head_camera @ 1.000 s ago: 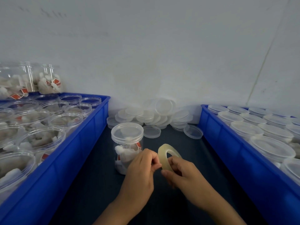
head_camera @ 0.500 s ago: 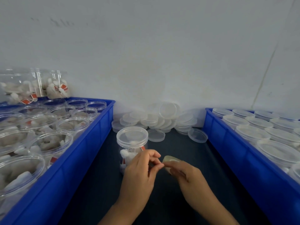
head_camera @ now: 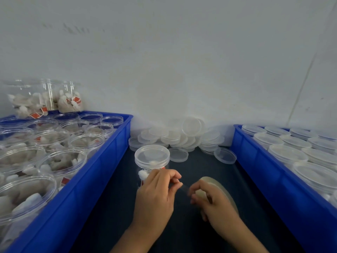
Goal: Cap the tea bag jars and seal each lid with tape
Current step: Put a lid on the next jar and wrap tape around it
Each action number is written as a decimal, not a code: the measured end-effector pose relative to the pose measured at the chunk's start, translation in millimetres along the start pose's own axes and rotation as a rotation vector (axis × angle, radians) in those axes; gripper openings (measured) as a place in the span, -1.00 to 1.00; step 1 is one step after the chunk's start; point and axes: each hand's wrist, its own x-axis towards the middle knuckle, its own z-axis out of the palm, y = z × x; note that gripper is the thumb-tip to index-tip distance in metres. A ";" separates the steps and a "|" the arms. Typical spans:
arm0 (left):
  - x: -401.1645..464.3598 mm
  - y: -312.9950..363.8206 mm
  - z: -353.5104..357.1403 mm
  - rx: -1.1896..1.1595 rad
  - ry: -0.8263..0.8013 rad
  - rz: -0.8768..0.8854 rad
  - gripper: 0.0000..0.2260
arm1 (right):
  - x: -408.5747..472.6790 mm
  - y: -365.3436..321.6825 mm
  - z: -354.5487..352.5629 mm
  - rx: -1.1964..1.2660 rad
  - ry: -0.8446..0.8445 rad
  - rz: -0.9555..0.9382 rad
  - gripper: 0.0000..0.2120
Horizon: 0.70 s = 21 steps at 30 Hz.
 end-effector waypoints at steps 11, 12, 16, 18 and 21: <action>10.4 -31.4 -7.2 -0.390 0.009 -0.543 -0.06 | -0.9 -4.0 2.1 0.041 0.225 -0.157 -0.75; 8.9 -34.9 -5.1 -0.408 -0.016 -0.548 -0.07 | -1.4 -5.7 2.5 0.047 0.229 -0.171 -0.76; 10.0 -41.4 -5.6 -0.511 -0.090 -0.551 -0.14 | -2.8 -14.1 -1.2 0.021 0.252 -0.204 -0.83; 11.5 -38.1 -7.3 -0.661 -0.165 -0.559 -0.19 | -0.6 -21.3 -6.8 0.026 0.267 -0.234 -0.84; 12.4 -24.3 -9.0 -0.818 -0.269 -0.506 -0.31 | 4.3 -35.2 -13.1 0.062 0.253 -0.279 -0.75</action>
